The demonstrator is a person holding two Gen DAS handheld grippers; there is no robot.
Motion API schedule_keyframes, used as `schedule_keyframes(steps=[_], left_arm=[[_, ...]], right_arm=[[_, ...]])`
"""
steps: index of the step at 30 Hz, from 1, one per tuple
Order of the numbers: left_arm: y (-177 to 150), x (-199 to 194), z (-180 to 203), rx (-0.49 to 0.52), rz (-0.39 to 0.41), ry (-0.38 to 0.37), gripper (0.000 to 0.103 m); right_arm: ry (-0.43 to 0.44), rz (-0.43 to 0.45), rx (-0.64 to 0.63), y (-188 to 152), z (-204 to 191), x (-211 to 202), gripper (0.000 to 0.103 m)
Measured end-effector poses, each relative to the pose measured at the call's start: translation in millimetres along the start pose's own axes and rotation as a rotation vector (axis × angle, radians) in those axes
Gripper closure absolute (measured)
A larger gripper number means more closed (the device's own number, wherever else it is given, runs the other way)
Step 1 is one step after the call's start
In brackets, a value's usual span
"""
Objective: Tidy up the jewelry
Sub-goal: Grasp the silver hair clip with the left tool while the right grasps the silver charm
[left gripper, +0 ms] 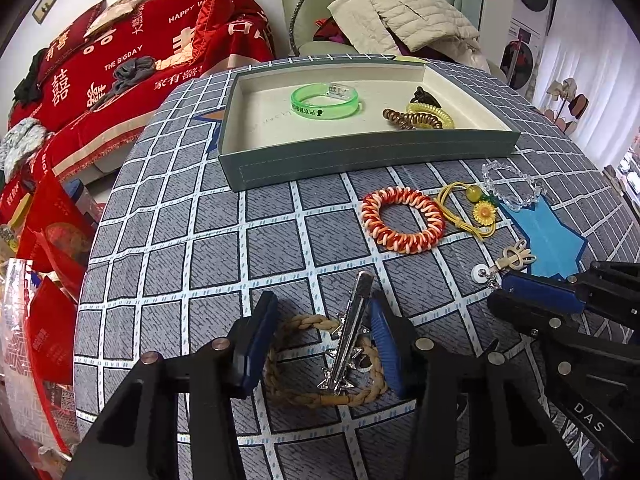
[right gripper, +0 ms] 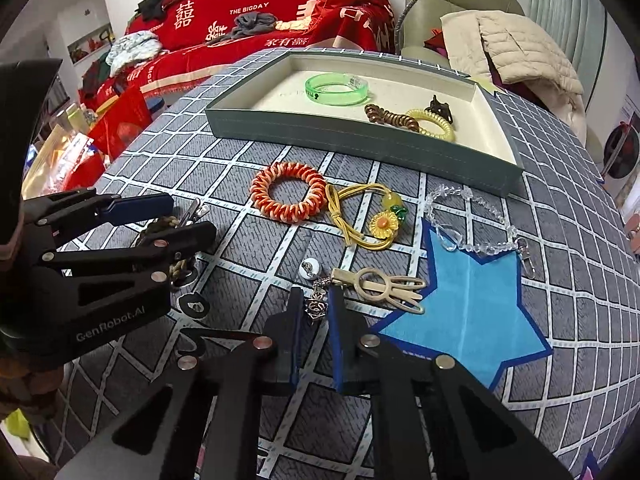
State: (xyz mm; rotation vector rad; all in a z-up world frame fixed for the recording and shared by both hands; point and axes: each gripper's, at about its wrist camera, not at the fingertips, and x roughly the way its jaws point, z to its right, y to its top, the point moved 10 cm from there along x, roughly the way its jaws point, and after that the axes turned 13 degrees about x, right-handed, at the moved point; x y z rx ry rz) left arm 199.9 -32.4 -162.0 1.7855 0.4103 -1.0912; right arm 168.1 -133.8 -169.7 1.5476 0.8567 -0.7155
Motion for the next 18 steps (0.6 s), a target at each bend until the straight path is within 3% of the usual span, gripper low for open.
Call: schedule_keyframes(steps=[1,3,5,9,10,18], left_arm=[[-0.1,-0.5,-0.8,-0.003,0.001,0.000,0.045],[-0.4,-0.6,-3.6,-0.012,0.001,-0.009,0.046],[-0.4,-1.3,-5.5,-0.019,0.005,-0.012,0.057],[0.9,-4.5,-7.2,-0.030,0.022,-0.035,0.066],[1.2,-5.2,-7.5,-0.032,0.026,-0.040,0.073],[1.9,-12.9,-11.0,-0.054,0.047,-0.061,0.073]], right_arm=[[0.001,0.000,0.000,-0.1,0.2,-0.3,0.090],[0.009,-0.001,0.006,-0.2,0.5,-0.5,0.090],[0.025,-0.003,0.024,-0.3,1.9,-2.0,0.090],[0.052,-0.004,0.059,0.5,5.3,-7.2,0.090],[0.057,-0.004,0.064,0.5,5.1,-8.0,0.090],[0.096,0.009,0.101,6.0,7.0,-20.5,0.090]])
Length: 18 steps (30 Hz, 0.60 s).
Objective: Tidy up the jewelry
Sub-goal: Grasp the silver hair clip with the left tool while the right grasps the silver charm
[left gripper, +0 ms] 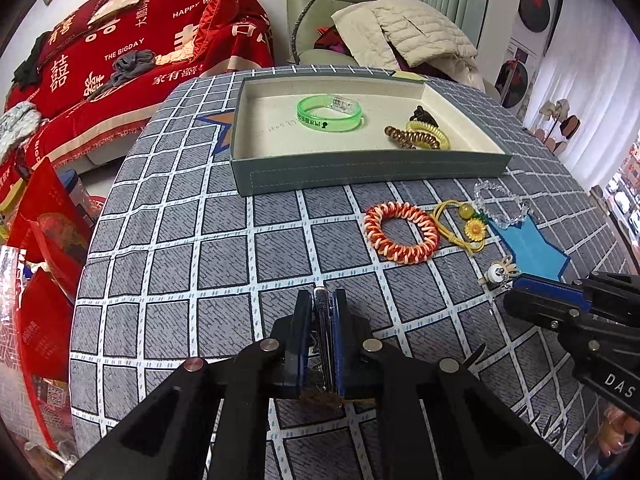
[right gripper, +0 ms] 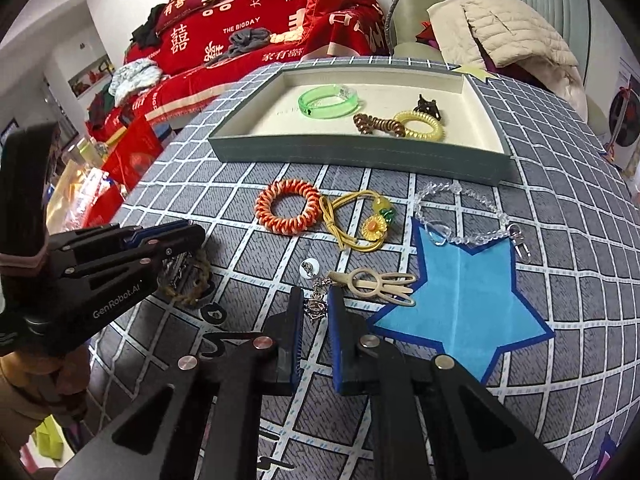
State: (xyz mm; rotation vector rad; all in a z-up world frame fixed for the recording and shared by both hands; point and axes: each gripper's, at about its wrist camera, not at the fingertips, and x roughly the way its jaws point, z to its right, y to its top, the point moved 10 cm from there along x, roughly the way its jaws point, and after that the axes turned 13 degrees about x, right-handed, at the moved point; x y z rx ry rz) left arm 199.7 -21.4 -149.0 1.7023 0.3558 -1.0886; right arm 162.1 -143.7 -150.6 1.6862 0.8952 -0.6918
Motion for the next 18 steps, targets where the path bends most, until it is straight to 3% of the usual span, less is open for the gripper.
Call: schedule_keyframes(steps=[18], left_arm=[[27.7,-32.1,-10.9,-0.017,0.080,-0.005,0.073]], right_arm=[[0.071,0.057,0.077,29.4,7.2,-29.2,0.090]])
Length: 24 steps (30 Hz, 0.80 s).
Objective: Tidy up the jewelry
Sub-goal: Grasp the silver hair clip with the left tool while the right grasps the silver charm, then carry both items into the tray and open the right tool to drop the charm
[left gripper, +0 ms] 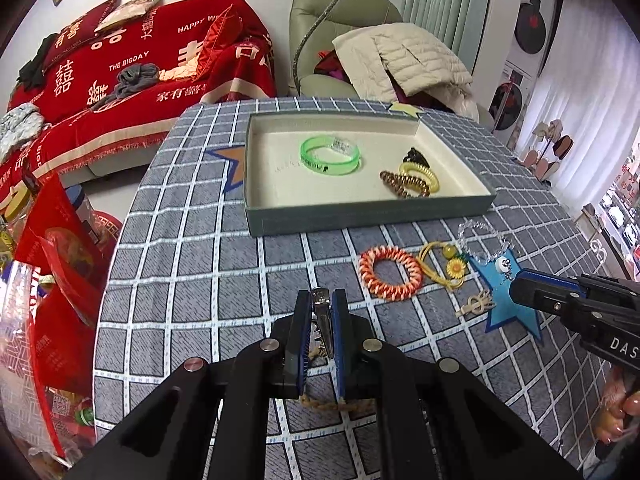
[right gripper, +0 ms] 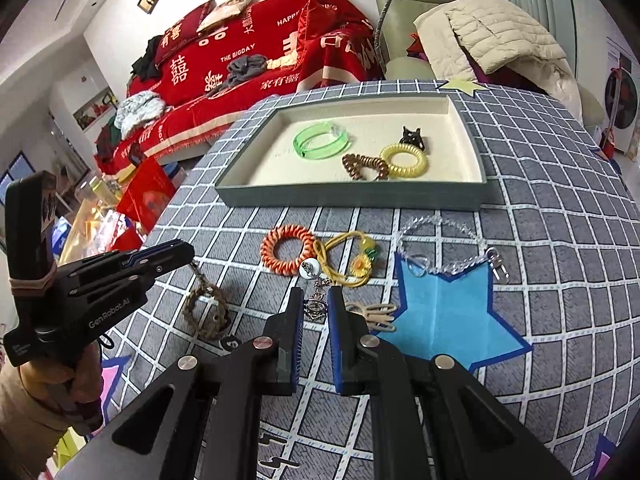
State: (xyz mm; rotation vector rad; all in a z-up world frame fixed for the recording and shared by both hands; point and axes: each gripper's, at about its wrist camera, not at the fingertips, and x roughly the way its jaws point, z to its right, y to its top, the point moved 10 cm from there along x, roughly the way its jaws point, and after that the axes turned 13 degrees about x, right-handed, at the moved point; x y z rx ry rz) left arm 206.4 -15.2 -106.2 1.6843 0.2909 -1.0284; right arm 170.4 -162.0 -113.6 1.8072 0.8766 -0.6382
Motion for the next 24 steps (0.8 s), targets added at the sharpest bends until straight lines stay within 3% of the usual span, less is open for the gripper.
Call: schedule_keyframes(steps=[12,24], left_arm=[[40.6,-1.2,-14.5,-0.005,0.058,0.024,0.073],[92.5,44.2,-32.4,0.006,0.032,0.038,0.073]], right_arm=[[-0.004,0.045,0.033,51.6,14.1,-3.9,0.090],[-0.059,0.066,0.076,120.8,42.2,27.1,0.090]])
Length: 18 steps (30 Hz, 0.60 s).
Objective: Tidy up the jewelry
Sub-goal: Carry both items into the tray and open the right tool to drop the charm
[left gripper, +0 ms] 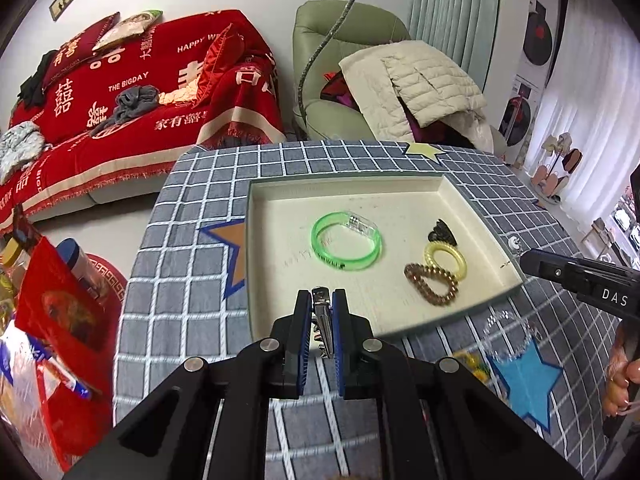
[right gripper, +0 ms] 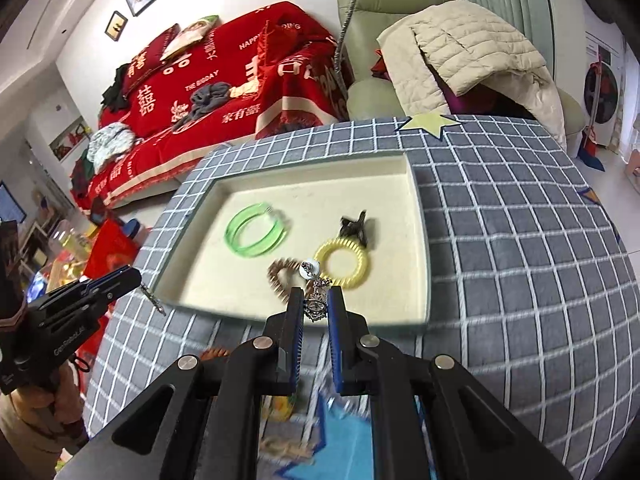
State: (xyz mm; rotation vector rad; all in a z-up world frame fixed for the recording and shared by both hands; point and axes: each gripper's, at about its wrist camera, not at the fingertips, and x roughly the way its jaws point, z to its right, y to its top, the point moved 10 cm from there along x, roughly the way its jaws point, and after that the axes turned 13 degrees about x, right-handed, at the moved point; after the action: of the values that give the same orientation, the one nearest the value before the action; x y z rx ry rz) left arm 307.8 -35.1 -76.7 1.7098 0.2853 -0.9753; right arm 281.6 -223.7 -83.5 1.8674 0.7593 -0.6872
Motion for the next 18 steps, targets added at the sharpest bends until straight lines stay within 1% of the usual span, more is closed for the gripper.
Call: schedule_keyframes(steps=[4,8,12,18], left_arm=[[12.3,21.1,1.3,0.007,-0.022,-0.001,0.073],[18.4,43.8,4.4,0.027,-0.056,0.003,0.073],[15.9,64.0,6.5,0.037,-0.095,0.013,0.073],[9.5,83.4,7.8,0.057,-0.149,0.021,0.073]], right_arm=[[-0.019,-0.006,0.004,14.8,5.4,19.2,0.090],[-0.039,-0.019,0.027,22.2,12.9,38.4,0.090],[-0.059,-0.037,0.043,23.9,20.2,56.3,0.090],[-0.080,-0.057,0.048,24.5,28.3,75.0,0.090]])
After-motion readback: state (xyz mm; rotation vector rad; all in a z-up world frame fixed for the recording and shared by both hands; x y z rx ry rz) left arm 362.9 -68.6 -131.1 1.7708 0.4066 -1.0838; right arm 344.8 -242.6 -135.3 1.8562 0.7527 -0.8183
